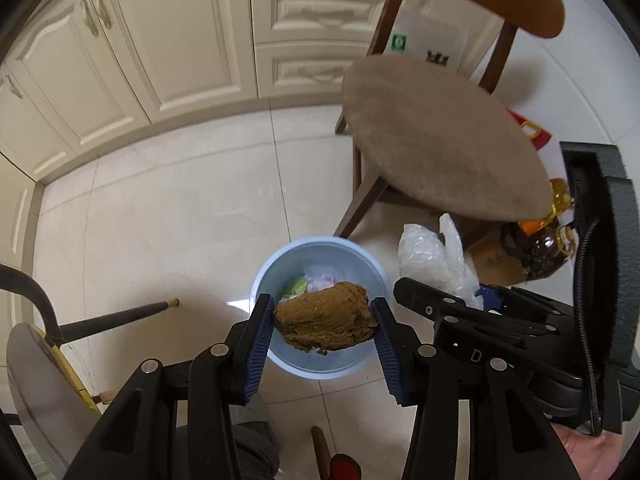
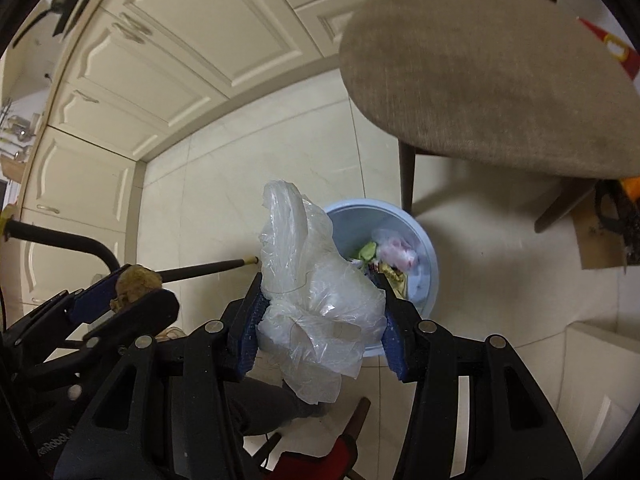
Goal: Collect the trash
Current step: 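Open both tools to drop the plastic bag and cookie into the bin, then return both tools to the table above the remaining trash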
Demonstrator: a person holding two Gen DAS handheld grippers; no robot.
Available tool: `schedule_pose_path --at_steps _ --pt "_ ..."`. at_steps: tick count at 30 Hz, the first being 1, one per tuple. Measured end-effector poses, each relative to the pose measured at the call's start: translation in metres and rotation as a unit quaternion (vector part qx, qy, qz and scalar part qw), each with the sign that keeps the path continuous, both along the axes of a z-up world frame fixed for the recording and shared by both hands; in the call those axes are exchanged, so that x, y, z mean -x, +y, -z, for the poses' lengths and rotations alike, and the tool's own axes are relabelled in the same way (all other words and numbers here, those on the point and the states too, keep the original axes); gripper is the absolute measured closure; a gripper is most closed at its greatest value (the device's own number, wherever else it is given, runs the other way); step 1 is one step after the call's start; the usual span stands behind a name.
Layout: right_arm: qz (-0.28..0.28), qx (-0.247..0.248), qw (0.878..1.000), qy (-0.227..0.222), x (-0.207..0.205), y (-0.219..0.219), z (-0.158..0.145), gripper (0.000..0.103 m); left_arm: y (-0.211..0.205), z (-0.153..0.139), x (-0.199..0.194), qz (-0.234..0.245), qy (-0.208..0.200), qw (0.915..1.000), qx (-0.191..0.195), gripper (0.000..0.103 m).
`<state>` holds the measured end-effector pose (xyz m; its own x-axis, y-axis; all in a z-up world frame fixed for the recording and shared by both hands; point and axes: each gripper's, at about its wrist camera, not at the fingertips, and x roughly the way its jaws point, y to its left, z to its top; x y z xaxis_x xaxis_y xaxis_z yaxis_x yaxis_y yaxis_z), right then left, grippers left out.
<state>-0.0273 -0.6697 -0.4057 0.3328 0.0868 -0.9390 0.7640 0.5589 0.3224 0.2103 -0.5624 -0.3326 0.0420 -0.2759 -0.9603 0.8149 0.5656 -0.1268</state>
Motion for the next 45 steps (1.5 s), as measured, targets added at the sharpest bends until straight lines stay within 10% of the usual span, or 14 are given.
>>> schedule_pose_path --at_steps 5,13,26,38,45 --pt "0.010 -0.012 1.000 0.012 -0.002 -0.006 0.016 0.051 -0.032 0.022 -0.009 0.002 0.006 0.9996 -0.029 0.051" --pt "0.047 -0.016 0.998 0.029 0.009 -0.014 0.022 0.000 -0.036 0.027 -0.002 0.000 -0.017 0.9989 -0.042 0.040" --pt "0.070 -0.023 0.997 0.005 0.015 -0.009 -0.004 0.000 0.008 -0.041 0.040 -0.021 -0.076 0.9966 -0.021 0.037" --pt "0.009 0.046 0.992 -0.116 -0.031 0.053 -0.146 0.000 0.153 -0.173 0.083 -0.110 -0.117 0.9815 0.104 0.036" --pt "-0.086 0.109 0.972 -0.189 -0.087 0.141 -0.240 0.000 0.287 -0.236 0.100 -0.234 -0.179 0.9438 0.150 0.030"
